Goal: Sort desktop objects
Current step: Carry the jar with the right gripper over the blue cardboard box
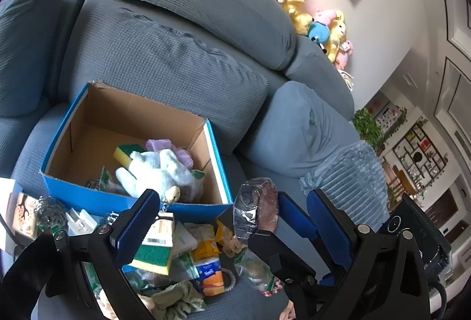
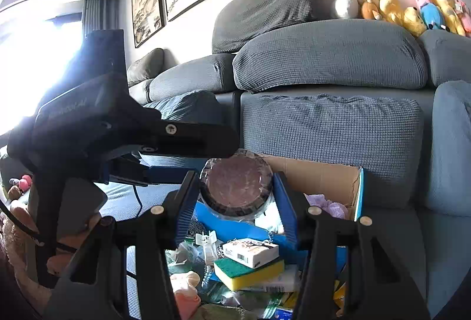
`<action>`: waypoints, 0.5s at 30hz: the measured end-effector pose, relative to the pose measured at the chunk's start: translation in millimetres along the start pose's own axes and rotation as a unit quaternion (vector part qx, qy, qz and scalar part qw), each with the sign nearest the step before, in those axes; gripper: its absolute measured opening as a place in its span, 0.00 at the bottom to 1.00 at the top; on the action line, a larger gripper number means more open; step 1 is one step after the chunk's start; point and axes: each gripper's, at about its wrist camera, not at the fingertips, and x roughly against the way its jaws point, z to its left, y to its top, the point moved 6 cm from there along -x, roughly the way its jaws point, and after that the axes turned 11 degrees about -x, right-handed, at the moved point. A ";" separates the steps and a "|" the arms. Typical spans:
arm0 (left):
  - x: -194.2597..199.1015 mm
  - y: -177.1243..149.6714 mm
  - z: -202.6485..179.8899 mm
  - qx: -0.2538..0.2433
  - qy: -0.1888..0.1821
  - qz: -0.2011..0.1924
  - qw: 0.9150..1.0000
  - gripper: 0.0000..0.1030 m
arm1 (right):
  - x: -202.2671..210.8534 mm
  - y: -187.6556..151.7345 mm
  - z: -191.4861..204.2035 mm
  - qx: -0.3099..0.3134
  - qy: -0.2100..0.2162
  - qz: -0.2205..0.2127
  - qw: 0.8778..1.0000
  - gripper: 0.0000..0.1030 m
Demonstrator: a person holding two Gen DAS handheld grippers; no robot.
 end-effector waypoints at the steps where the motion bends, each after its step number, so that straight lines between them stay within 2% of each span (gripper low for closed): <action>1: -1.4 0.1 -0.6 -0.001 0.000 0.000 1.000 0.97 | -0.4 0.5 -1.6 -0.001 -0.001 -0.002 1.000 0.51; 15: -29.4 11.2 11.3 0.005 -0.011 0.012 1.000 0.97 | -18.1 4.3 -21.6 -0.008 -0.005 -0.007 1.000 0.51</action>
